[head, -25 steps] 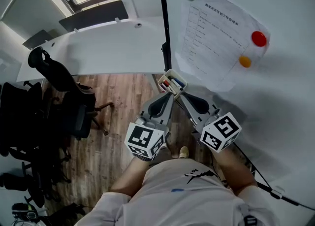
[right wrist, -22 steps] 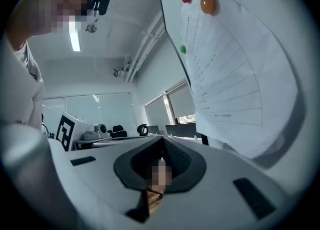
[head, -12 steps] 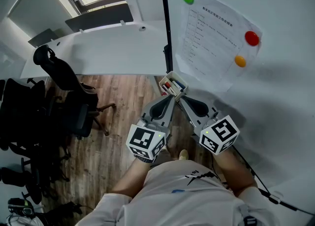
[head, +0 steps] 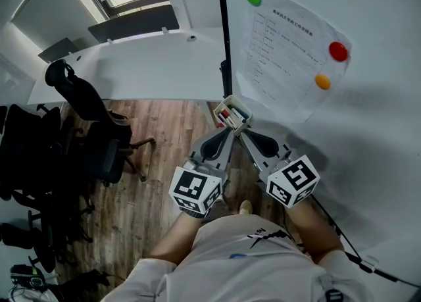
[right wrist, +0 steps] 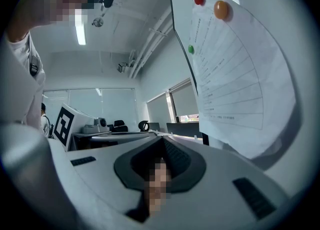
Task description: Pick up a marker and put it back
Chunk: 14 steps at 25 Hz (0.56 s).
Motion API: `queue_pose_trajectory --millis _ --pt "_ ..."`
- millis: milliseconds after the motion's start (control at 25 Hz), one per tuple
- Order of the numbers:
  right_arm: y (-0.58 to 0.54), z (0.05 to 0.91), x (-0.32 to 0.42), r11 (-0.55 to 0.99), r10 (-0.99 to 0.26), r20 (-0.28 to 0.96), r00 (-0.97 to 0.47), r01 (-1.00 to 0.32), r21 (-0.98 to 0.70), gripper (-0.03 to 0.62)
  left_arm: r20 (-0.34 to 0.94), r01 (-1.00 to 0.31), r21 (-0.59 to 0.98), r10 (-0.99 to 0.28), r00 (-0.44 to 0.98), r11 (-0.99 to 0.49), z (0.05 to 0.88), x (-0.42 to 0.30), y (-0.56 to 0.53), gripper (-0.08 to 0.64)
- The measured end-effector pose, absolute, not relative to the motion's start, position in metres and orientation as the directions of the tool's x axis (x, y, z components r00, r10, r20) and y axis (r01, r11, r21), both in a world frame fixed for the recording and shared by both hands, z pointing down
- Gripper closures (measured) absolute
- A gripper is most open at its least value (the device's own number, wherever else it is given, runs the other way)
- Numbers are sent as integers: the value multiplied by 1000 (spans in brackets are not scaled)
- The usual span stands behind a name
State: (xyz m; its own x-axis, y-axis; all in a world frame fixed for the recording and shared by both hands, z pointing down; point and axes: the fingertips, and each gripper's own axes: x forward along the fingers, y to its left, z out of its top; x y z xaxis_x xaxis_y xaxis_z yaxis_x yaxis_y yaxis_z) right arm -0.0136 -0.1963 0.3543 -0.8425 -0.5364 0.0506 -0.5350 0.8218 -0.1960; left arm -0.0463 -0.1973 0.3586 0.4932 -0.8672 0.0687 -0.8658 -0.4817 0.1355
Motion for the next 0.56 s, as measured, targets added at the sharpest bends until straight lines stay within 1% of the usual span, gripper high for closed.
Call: queue_pose_trajectory --millis 560 --pt "-208 355 -21 815 -533 55 -844 -530 -232 580 71 -864 138 -865 497 -485 364 -55 -207 549"
